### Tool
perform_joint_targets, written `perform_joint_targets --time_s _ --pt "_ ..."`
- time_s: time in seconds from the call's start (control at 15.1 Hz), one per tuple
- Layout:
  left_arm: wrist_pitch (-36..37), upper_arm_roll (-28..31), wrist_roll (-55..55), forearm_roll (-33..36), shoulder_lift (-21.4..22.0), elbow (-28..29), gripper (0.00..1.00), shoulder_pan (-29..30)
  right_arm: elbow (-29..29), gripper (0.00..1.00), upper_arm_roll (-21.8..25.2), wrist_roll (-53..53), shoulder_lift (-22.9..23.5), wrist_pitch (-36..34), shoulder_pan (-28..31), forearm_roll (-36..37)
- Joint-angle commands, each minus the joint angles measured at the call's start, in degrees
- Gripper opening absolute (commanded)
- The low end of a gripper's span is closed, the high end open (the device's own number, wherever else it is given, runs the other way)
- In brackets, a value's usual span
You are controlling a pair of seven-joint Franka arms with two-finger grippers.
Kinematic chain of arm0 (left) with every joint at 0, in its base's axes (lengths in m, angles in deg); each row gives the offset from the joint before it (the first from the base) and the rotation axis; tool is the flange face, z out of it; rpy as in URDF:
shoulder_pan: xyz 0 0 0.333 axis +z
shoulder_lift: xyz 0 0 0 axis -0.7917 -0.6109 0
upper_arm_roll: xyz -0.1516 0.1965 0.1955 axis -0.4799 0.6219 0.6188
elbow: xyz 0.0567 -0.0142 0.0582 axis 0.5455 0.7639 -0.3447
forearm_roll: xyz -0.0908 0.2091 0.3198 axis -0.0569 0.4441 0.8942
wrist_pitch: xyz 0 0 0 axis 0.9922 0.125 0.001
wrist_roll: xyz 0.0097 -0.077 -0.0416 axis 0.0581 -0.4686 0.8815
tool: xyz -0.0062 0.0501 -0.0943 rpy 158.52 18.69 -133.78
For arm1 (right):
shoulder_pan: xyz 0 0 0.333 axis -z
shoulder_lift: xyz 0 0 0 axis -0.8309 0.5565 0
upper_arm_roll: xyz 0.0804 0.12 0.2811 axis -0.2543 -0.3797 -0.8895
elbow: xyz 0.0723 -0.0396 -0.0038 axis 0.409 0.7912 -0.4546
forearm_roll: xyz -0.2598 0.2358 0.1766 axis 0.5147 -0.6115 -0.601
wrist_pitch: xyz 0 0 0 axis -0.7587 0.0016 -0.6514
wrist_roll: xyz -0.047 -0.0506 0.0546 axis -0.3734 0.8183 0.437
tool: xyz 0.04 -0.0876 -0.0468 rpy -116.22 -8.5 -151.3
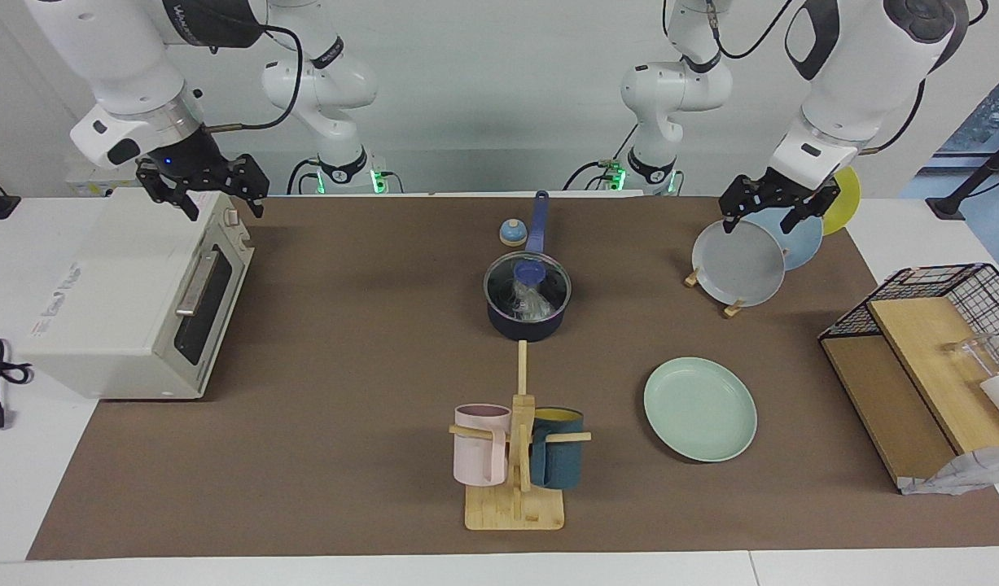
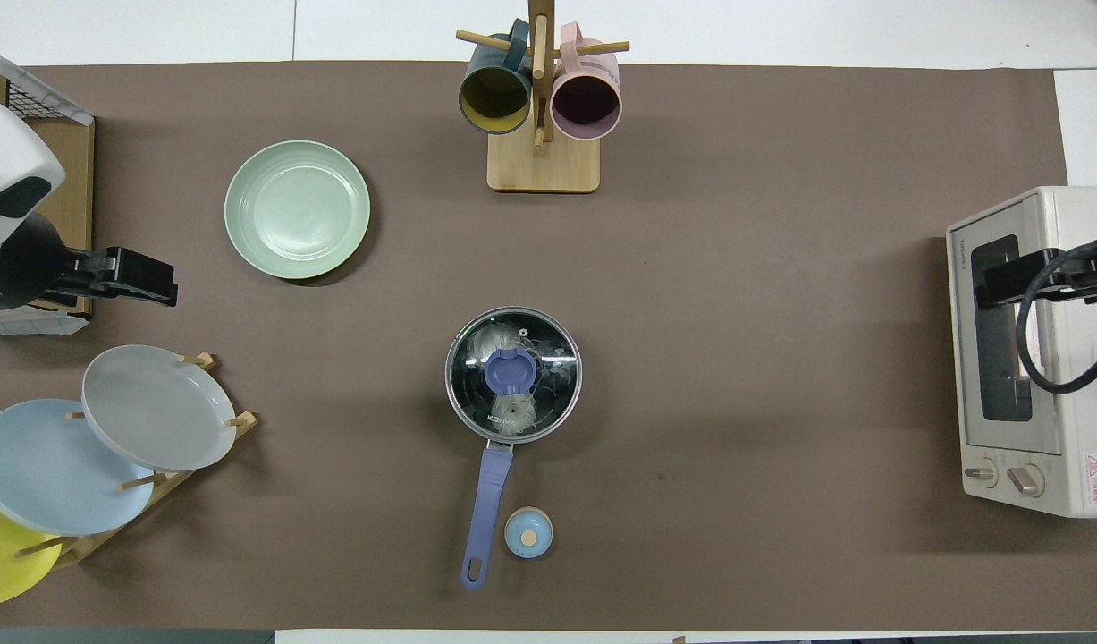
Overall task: Transfer vermicelli from pot to plate
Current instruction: 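Reach the right gripper over the glass lid on the saucepan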
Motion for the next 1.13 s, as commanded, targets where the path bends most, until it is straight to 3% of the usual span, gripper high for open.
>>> perform_joint_targets --time_s 0.0,0.86,1.06 --pt "-0.2 -0.4 0.0 0.7 0.8 0.2 1.00 0.5 -0.2 1.00 0.0 1.0 0.1 0.8 0.0 -0.8" --pt "-0.3 -0.4 -0.2 0.7 0.8 0.1 1.00 0.6 1.6 1.00 -1.4 1.0 -0.7 0.4 -0.9 -1.4" --pt "-0.3 -0.4 -0.2 0.7 0.7 0.0 1.00 0.5 3.0 1.00 -6.1 -2.1 -0.5 6.4 -0.9 -1.5"
